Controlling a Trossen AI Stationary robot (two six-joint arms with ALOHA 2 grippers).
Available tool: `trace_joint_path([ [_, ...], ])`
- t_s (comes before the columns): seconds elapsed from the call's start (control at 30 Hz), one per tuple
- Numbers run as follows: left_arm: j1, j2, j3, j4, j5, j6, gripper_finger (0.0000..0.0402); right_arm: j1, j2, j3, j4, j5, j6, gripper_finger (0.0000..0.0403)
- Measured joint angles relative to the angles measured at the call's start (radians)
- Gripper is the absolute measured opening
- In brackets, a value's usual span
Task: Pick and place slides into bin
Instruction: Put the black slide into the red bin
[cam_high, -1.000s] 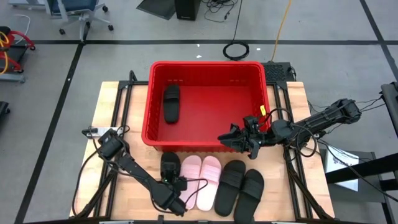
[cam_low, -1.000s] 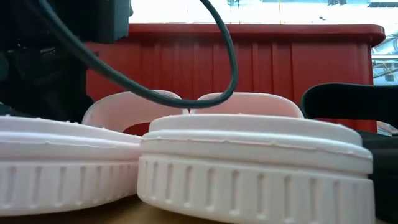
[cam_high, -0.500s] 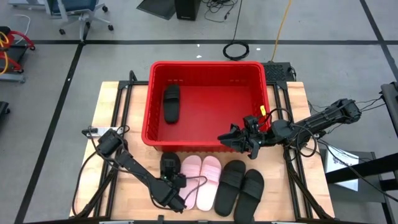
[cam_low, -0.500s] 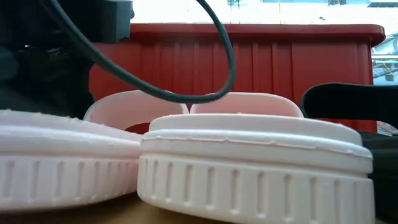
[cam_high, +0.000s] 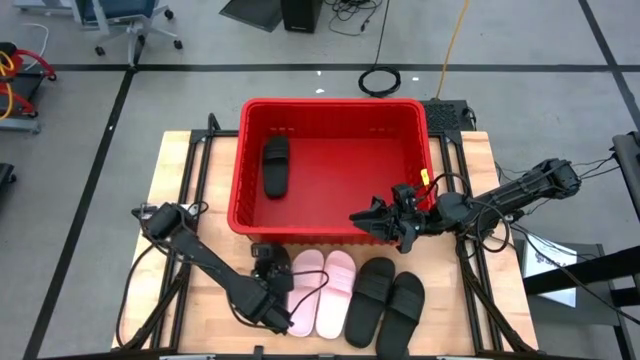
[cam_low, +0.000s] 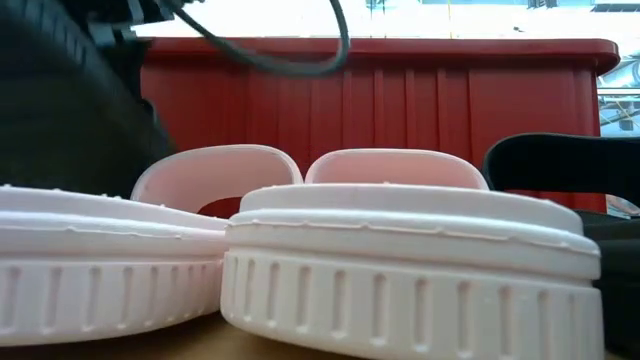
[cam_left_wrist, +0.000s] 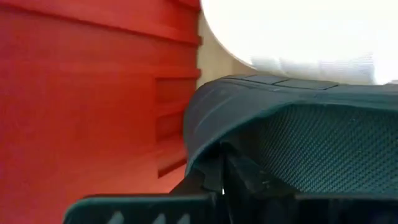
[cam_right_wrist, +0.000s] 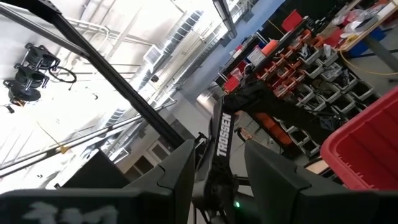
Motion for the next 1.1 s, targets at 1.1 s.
trace_joint_path([
  [1.1, -0.169, -0.295, 0.027, 0.212, 0.160, 0.068, 0.0005, 0.000, 0.000, 0.000, 0.000, 0.029, -0.024, 0.0130],
])
